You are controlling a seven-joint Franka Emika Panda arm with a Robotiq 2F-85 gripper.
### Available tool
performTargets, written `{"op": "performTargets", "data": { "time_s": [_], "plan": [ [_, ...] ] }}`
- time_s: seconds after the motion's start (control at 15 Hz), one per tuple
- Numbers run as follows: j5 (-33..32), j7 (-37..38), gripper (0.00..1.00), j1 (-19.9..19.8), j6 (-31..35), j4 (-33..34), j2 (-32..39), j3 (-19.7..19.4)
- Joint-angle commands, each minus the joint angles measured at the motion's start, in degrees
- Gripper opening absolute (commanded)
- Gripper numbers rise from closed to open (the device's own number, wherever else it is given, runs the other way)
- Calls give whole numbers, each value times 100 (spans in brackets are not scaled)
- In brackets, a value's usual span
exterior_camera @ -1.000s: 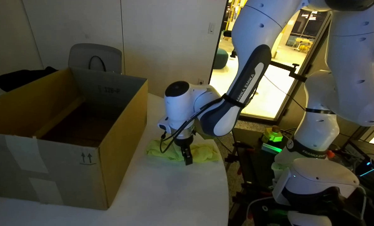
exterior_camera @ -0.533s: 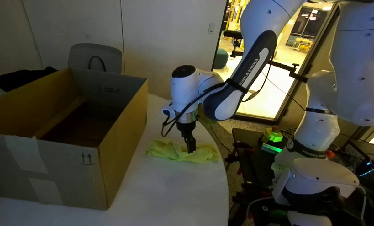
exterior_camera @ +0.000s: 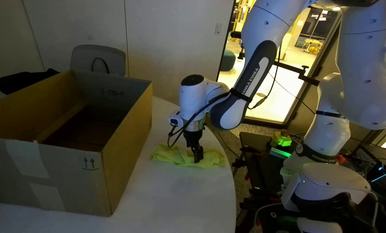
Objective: Put the marker on the towel, fold the towel, and then put the folded towel in the box
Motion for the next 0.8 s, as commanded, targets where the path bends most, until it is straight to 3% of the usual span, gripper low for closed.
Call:
{"op": "performTargets", "data": {
  "time_s": [0.0, 0.33, 0.4, 0.47, 0.73],
  "plan": [
    [208, -264, 100, -215, 422, -1, 311, 133],
    [168, -163, 100, -228, 515, 109, 696, 48],
    [151, -156, 93, -215, 395, 138, 684, 23],
    [109, -97, 75, -167, 319, 153, 643, -32],
    [122, -117, 43, -201, -82, 211, 397, -84]
  ]
}}
